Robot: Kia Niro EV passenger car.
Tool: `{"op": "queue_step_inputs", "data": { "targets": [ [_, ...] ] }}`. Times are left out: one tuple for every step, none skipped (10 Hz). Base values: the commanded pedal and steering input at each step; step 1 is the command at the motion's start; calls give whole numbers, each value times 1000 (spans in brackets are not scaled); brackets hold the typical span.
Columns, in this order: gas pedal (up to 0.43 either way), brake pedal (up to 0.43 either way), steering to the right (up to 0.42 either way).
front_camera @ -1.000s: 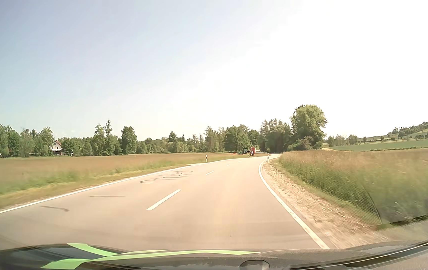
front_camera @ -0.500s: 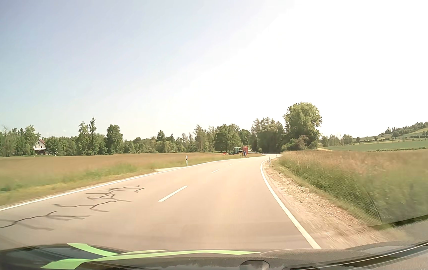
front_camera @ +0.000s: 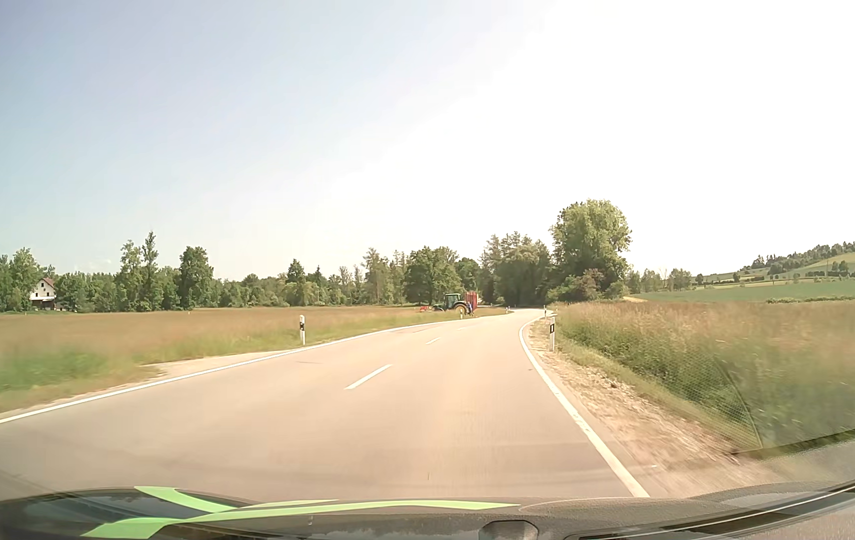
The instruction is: Follow the waypoints while adhering to traffic rules and regulations
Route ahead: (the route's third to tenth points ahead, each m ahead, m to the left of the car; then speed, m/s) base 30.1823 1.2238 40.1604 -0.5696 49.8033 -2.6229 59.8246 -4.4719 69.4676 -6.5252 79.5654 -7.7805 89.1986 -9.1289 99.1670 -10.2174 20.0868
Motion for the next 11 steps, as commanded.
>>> {"op": "queue_step_inputs", "data": {
  "targets": [
    [0, 0, 24],
    [0, 0, 24],
    [0, 0, 22],
    [0, 0, 21],
    [8, 0, 21],
    [28, 0, 20],
    [28, 0, 18],
    [47, 0, 16],
    [47, 0, 16],
    [59, 0, 16],
    [79, 0, 16]
  ]
}}
